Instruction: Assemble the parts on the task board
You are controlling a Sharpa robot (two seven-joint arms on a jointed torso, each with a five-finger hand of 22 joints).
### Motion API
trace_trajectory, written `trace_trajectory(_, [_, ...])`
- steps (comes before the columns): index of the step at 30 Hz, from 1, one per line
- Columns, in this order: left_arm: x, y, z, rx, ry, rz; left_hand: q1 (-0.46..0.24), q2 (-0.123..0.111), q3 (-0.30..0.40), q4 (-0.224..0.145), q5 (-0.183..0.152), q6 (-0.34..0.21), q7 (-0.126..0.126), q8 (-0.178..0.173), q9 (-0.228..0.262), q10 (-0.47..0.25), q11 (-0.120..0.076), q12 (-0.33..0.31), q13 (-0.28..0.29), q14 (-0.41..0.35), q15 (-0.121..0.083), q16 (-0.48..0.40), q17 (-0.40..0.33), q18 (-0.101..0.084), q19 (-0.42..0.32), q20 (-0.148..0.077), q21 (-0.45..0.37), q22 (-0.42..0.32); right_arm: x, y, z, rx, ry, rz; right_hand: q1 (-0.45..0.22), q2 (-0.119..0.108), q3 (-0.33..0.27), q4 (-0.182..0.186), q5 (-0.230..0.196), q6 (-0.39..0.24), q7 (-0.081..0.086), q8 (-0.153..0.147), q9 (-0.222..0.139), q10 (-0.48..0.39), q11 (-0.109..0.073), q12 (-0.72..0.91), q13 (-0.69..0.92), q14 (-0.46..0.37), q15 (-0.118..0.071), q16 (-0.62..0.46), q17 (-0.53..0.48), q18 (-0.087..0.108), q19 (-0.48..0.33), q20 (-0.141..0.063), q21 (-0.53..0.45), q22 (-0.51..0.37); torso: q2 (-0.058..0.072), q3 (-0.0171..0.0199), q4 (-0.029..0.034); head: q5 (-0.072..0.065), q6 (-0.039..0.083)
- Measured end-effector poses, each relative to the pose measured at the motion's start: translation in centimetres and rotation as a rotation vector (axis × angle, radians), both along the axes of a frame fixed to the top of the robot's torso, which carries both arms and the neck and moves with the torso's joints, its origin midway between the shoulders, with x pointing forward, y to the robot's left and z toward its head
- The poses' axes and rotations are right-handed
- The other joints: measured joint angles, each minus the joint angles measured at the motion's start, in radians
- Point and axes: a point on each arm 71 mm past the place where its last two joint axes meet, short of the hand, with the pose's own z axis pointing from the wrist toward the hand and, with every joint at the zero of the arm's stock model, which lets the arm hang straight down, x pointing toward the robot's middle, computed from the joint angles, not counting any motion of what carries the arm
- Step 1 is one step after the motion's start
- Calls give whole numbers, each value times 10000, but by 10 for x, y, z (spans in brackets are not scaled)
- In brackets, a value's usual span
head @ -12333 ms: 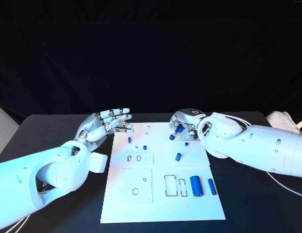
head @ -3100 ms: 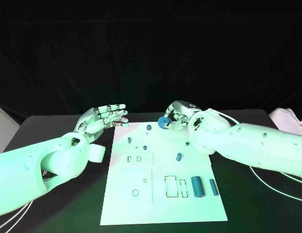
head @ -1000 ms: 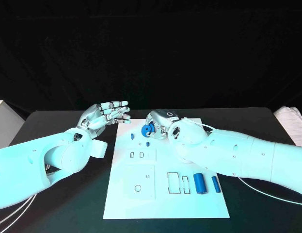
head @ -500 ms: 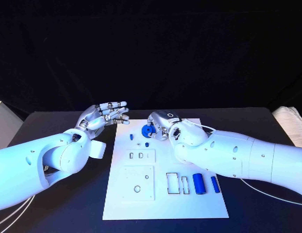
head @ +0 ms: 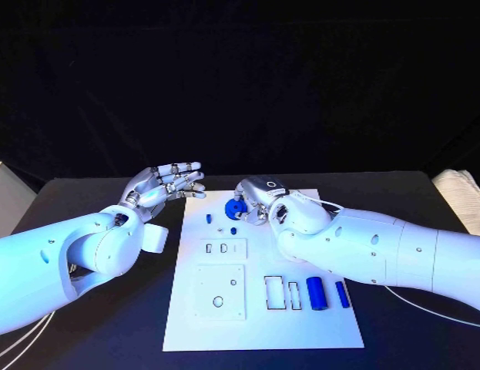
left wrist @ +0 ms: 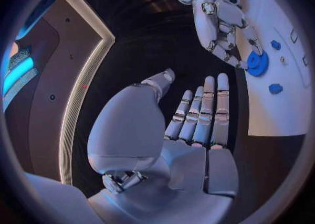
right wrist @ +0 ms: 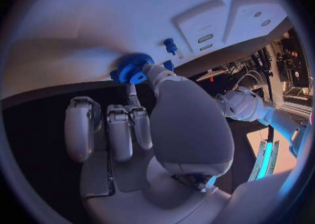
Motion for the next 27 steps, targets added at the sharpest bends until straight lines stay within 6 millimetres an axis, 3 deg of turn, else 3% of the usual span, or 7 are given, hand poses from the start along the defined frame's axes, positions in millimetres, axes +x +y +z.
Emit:
trace_trajectory(4, [0, 0, 0, 1, 1, 1, 0, 0, 0, 0, 0, 0, 0, 0, 0, 0, 0, 0, 0, 0, 0, 0, 0, 1, 0, 0, 0, -1, 1, 1, 0, 59, 54, 48, -432, 3, -447, 232, -356, -424, 61, -374, -192, -23, 29, -34, 9, -7, 6, 0, -1, 1, 1, 68, -73, -1, 0, 0, 2, -12, 17])
trace_trajectory(7, [0, 0, 0, 1, 2, 1, 0, 0, 0, 0, 0, 0, 0, 0, 0, 0, 0, 0, 0, 0, 0, 0, 1, 0, 0, 0, 0, -1, 1, 1, 0, 132, 162, 99, -832, 197, -1015, 539, -326, -433, 71, -409, -248, -5, 64, -34, 8, 0, 70, 0, -1, 0, 1, 139, -73, -1, 0, -3, 7, -22, 26])
trace_trajectory(10, [0, 0, 0, 3, 3, 3, 0, 0, 0, 0, 0, 0, 0, 0, -12, 0, 0, 0, 0, 0, 0, 0, 8, 1, 0, 0, 0, 8, 2, 1, 0, 221, 317, 133, -1098, 384, -1228, 618, -134, -385, 88, -449, -259, 1, 70, -34, 8, 0, 70, 0, -1, 0, 1, 139, -73, -1, 1, -5, 11, -29, 27])
trace_trajectory(21, [0, 0, 0, 7, 15, 1, 41, 41, 0, 0, 0, -73, -2, -41, -12, -37, -38, -38, 0, -72, -1, 0, 7, 1, -73, -1, 0, 16, 4, -3, -1, 559, 776, 140, -1154, 838, -809, 532, 880, 134, 20, -371, -264, 2, 71, -33, 7, 0, 70, 0, -3, 0, 1, 139, -106, 3, 6, -12, 16, -27, 16])
trace_trajectory(27, [0, 0, 0, 12, 23, 6, 41, 41, 0, 0, 0, -72, -2, -41, -20, -37, -38, -38, 0, -72, -1, 0, 7, 1, -73, -1, 0, 16, 6, -7, -1, 687, 933, 67, -1216, 900, -635, 546, 1025, 312, -28, -256, -272, 2, 71, -33, 6, 1, 70, 0, -3, 1, 0, 138, -106, 6, 7, -8, 22, -19, 4])
